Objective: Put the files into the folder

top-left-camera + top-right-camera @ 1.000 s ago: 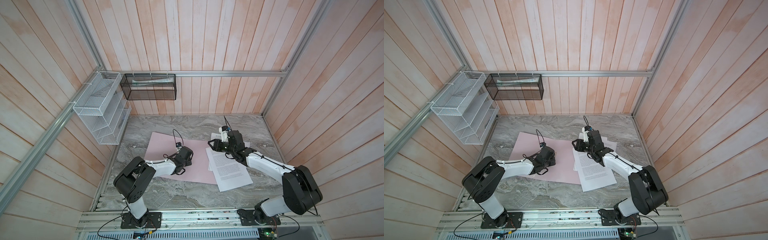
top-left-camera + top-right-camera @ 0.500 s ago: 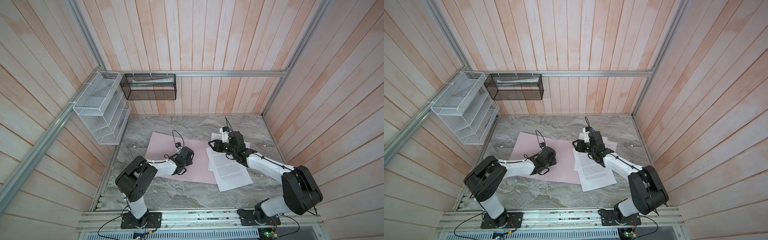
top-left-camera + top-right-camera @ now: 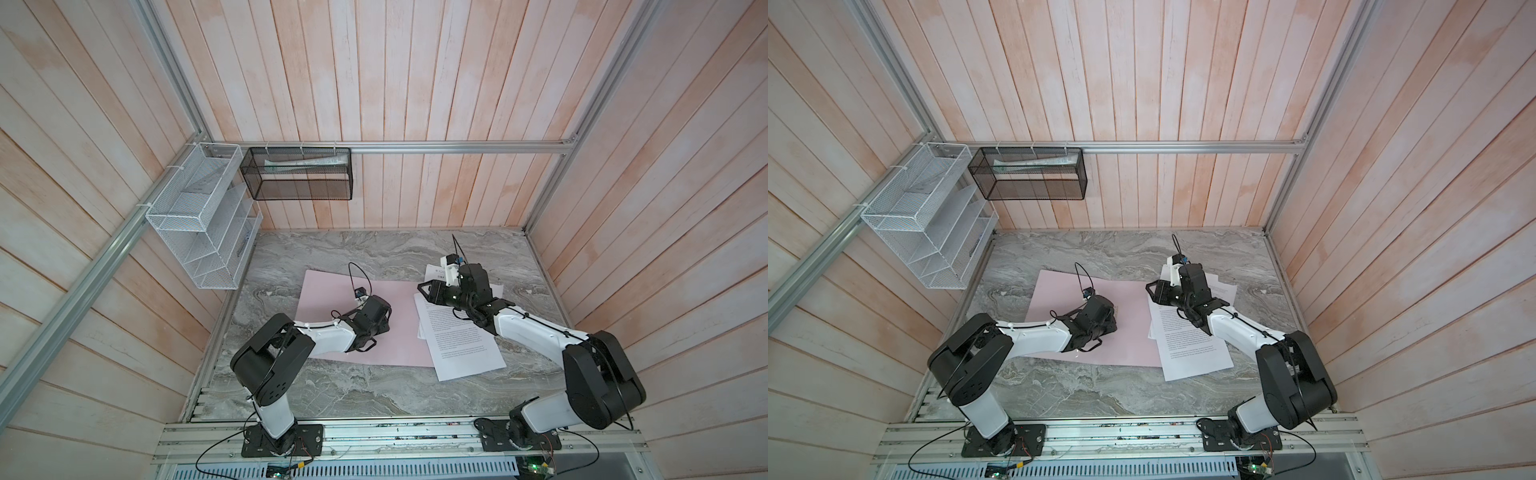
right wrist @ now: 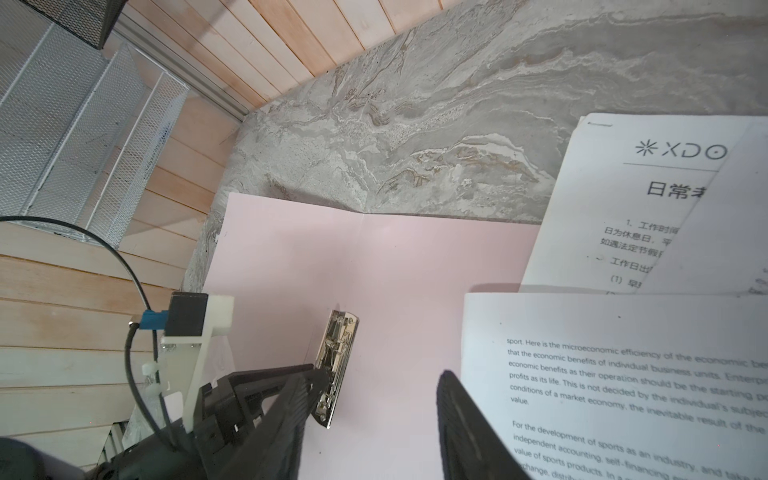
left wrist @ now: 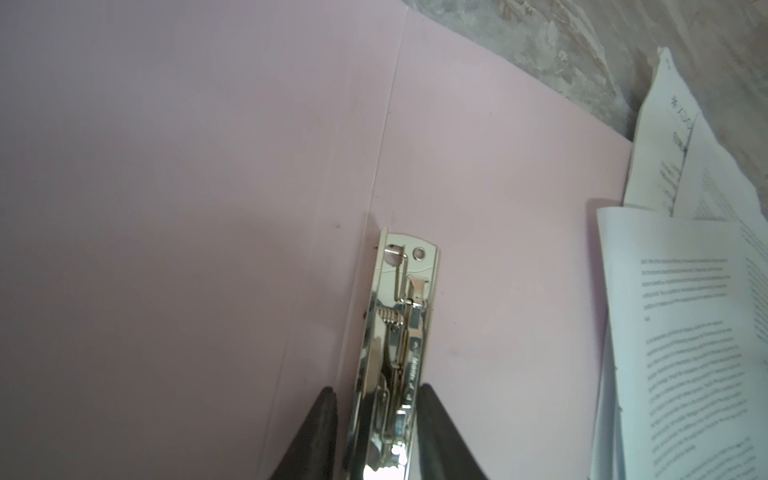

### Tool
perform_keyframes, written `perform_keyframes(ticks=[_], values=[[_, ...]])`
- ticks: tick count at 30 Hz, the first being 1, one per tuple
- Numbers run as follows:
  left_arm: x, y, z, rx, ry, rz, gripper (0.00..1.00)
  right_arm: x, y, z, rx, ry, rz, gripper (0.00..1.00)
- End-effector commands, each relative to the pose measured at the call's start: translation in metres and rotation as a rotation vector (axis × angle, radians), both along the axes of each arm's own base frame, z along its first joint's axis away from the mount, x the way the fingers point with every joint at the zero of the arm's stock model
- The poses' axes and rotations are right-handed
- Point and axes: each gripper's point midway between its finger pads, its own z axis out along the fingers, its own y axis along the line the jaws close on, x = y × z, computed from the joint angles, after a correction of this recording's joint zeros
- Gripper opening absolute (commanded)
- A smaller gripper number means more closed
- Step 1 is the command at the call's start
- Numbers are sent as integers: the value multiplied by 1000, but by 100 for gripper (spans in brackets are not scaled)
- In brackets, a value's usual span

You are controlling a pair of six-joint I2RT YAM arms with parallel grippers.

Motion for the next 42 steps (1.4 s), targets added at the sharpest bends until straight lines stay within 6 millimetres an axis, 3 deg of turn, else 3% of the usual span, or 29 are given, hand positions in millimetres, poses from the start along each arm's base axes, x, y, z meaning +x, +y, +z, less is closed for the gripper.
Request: perform_keyframes(ticks=[1, 7, 20, 35, 42], values=[[-8, -2, -5, -1, 41, -12, 35, 0, 2, -5, 15, 20, 11, 49], [0, -2, -16, 47, 48, -10, 34, 2, 7, -15, 17, 58, 25, 48], [13, 31, -34, 25, 31, 120, 32, 2, 10, -19, 26, 92, 23, 47], [25, 39, -44, 81, 48, 133, 29, 5, 18, -22, 47, 115, 42, 46], [26, 43, -46, 122, 59, 142, 29, -8, 41, -39, 59, 156, 106, 44]])
